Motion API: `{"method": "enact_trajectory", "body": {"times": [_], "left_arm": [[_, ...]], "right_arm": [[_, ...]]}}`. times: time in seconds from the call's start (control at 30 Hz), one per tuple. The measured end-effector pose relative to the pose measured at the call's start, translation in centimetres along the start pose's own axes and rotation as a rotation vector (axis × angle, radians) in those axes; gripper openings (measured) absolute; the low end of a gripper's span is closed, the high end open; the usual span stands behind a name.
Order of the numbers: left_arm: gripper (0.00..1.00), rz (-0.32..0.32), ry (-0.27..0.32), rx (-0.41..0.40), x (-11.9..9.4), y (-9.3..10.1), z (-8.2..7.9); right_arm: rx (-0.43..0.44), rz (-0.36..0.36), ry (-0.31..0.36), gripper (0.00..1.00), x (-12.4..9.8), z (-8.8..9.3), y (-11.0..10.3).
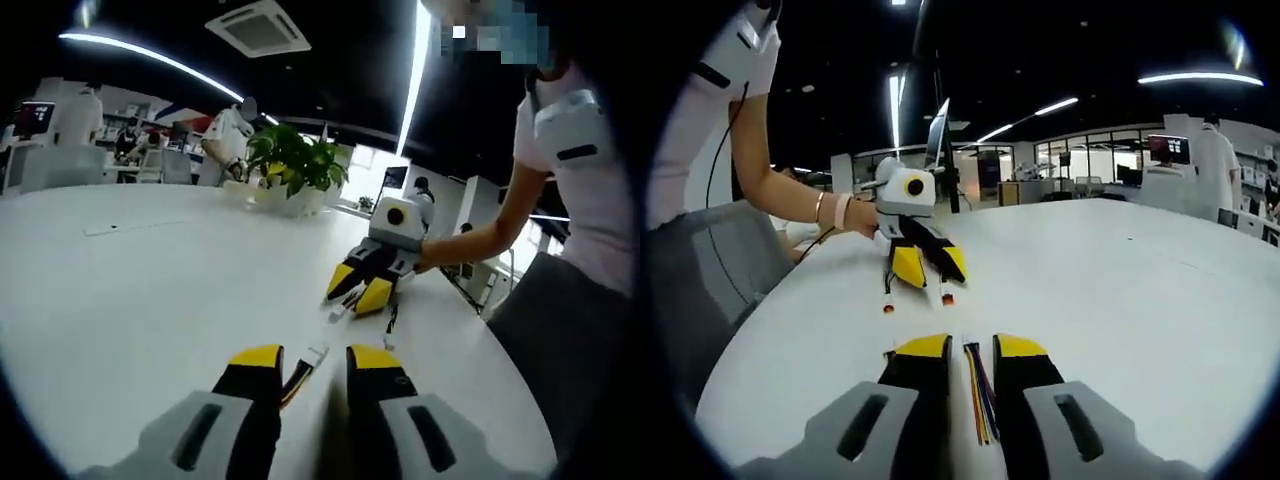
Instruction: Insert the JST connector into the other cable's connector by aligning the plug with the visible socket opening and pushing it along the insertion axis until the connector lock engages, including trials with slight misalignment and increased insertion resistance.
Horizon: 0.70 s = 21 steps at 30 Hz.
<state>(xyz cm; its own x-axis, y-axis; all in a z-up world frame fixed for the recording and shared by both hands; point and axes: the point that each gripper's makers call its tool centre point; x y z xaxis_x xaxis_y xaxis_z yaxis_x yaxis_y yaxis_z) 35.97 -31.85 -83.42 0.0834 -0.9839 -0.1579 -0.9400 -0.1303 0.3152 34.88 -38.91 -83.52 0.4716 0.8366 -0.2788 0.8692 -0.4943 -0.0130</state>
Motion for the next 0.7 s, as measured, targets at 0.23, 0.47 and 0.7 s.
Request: {"method": "enact_trajectory", "body": {"times": [0.23,0.47,0.7], "left_arm": [[0.15,-0.003,0.019,0.025,0.4,-0.3,0.0],[0.12,0.014,0.013,0.057,0.7,0.1,0.2],[0.08,-0.019,0.004,0.11,0.8,0.2,0.3]], "right_arm": [[-0.009,-0.005,0.005,0.11,0.0,0.2,0.1],[-0.029,-0.015,0.01,0.09,0.1,0.5,0.2],[-0.05,-0.015,-0.007,0.09,-0.1,0.9,0.4]]}}
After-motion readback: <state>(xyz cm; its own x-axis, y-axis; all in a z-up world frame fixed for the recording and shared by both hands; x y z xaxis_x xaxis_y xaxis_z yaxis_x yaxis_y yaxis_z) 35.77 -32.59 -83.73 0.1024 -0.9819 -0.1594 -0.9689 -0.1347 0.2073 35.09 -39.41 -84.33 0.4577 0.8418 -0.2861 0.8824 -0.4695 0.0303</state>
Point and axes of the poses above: the point that each gripper's makers call its tool centre point, and the gripper's own axes: x roughly forward along the fingers, y roughly to its right, z roughly out of its underside, and after that the axes turned 15 degrees about z, right-handed
